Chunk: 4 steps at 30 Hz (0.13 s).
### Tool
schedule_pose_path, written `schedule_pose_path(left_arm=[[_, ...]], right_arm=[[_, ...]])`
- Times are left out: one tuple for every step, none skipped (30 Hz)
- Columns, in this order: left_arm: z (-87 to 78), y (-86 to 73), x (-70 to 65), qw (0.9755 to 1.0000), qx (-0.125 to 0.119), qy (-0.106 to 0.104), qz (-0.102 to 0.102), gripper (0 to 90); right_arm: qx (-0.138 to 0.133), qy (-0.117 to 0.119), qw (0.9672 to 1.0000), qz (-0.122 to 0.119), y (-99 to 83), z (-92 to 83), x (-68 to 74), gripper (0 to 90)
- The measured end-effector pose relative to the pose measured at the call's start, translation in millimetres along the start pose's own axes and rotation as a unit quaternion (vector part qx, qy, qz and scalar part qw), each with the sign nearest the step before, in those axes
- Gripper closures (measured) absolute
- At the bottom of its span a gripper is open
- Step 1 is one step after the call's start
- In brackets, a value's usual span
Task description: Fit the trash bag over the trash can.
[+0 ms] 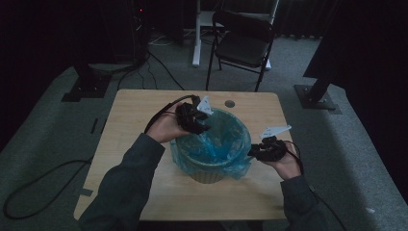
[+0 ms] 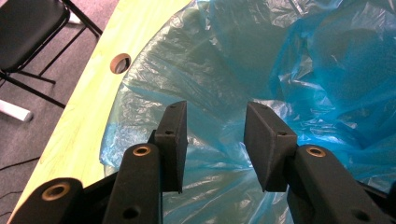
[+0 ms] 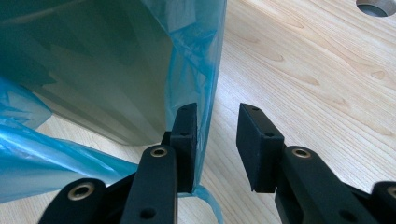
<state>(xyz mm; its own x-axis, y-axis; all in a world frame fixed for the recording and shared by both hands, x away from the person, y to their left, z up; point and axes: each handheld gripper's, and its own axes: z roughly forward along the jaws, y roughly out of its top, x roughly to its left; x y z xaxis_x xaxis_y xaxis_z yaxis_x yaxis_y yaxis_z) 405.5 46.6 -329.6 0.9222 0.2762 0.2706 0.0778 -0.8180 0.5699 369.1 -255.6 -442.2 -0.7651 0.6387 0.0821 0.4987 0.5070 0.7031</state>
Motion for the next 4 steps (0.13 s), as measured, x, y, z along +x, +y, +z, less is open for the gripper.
schedule_pose_path(left_arm=[[-0.2,-0.1,0.1,1.0000,0.000,0.000,0.000,59.9],[-0.2,-0.1,0.1,1.0000,0.000,0.000,0.000,59.9],[-0.2,-0.1,0.1,1.0000,0.000,0.000,0.000,59.9],[-0.2,-0.8,1.1,1.0000,0.000,0.002,-0.001,59.9]], right_arm=[[0.000,0.000,1.0000,0.000,0.0,-0.1,0.0,68.4],[0.000,0.000,1.0000,0.000,0.0,-0.1,0.0,68.4],[0.000,0.000,1.0000,0.000,0.1,-0.1,-0.1,68.4],[0.001,0.000,1.0000,0.001,-0.1,0.1,-0.3,68.2]])
